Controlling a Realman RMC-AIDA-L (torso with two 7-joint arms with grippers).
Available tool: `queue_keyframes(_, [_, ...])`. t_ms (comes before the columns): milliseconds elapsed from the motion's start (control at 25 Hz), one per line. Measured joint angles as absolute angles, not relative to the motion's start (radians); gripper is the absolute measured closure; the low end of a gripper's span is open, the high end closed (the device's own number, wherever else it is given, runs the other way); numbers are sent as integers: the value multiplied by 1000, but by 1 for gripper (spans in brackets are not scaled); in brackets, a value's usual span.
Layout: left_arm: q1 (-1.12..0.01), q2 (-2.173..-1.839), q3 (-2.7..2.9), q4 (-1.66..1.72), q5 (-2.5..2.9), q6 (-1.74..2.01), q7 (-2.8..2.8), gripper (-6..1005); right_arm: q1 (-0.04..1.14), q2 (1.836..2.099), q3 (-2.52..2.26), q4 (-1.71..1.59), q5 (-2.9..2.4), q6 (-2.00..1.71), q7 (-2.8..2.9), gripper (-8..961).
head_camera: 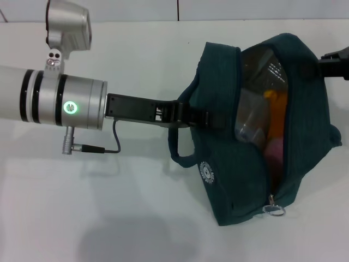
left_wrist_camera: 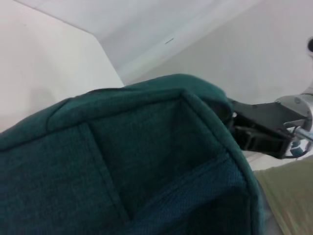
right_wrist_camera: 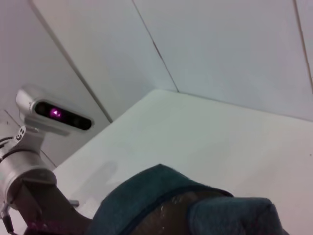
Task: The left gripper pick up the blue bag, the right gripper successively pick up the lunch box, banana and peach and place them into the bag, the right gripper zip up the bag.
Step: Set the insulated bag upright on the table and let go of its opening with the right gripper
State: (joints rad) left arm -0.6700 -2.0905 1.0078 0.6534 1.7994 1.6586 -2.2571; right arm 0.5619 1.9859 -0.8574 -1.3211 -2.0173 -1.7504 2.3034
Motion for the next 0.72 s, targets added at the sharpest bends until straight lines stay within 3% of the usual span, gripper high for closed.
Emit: queue_keyframes(720, [-673, -2092, 1004, 616, 1796, 1625, -2231, 968, 570, 1981, -856, -1242, -2008, -1719, 2238, 878])
